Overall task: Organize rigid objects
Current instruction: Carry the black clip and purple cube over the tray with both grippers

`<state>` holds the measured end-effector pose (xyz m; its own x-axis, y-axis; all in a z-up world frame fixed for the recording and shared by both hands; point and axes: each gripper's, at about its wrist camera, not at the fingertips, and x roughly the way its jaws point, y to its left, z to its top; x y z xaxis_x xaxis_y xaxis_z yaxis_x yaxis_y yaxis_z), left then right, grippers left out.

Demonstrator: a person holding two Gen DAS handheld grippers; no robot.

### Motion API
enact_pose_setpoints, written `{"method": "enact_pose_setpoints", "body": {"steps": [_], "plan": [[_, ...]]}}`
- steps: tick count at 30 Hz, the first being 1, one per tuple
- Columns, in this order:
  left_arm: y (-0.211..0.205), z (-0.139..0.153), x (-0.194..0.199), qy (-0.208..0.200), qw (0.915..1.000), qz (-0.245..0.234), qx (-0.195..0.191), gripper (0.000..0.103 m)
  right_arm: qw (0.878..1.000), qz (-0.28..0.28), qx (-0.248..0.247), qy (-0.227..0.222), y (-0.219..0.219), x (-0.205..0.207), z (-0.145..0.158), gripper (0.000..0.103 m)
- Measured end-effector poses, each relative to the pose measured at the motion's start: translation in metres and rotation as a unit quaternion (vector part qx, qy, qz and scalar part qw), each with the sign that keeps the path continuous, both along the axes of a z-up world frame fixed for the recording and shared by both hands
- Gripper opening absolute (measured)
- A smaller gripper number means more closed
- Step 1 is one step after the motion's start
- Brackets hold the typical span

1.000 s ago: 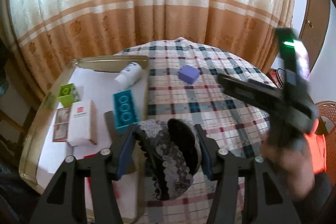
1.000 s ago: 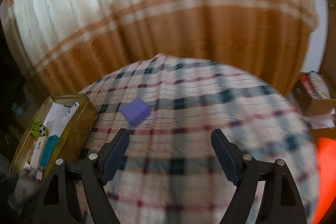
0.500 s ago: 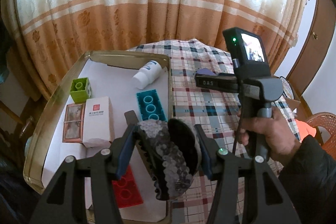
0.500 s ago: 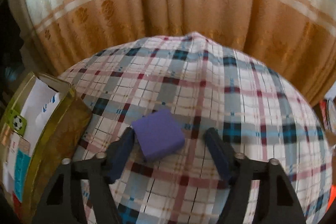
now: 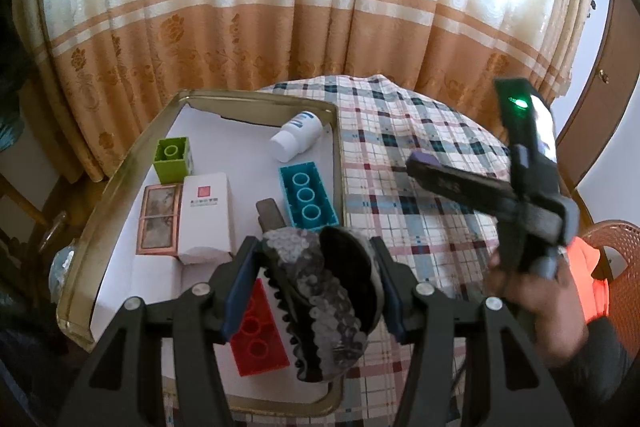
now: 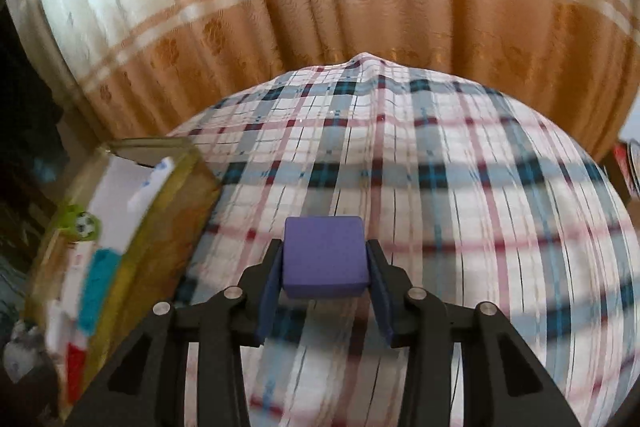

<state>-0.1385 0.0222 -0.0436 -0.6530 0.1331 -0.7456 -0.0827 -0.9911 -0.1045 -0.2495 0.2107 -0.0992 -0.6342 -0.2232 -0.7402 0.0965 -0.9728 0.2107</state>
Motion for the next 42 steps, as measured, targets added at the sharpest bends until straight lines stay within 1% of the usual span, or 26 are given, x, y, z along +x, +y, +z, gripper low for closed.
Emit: {"method": "enact_pose_setpoints", "body": {"steps": [6, 9, 15, 24, 34, 42], "plan": [[-0.004, 0.004, 0.013, 0.004, 0.9999, 0.002, -0.015, 0.055, 0.998, -0.046, -0.030, 0.017, 0.002, 0.062, 0.014, 0.043], [-0.008, 0.005, 0.020, 0.005, 0.9998, 0.006, -0.020, 0.055, 0.997, -0.061, -0.037, 0.022, -0.001, 0.085, 0.019, 0.043], [-0.015, 0.007, 0.031, 0.011, 0.9994, 0.012, -0.030, 0.055, 0.996, -0.063, -0.037, 0.052, -0.011, 0.121, 0.038, 0.043], [-0.027, 0.006, 0.039, 0.014, 0.9992, 0.020, -0.033, 0.055, 0.995, -0.056, -0.052, 0.064, -0.031, 0.143, 0.051, 0.043], [-0.044, 0.002, 0.044, 0.013, 0.9989, 0.032, -0.033, 0.055, 0.995, -0.037, -0.048, 0.079, -0.057, 0.158, 0.063, 0.043], [-0.058, 0.001, 0.044, 0.013, 0.9985, 0.043, -0.030, 0.055, 0.995, -0.022, -0.050, 0.086, -0.073, 0.162, 0.068, 0.043]]}}
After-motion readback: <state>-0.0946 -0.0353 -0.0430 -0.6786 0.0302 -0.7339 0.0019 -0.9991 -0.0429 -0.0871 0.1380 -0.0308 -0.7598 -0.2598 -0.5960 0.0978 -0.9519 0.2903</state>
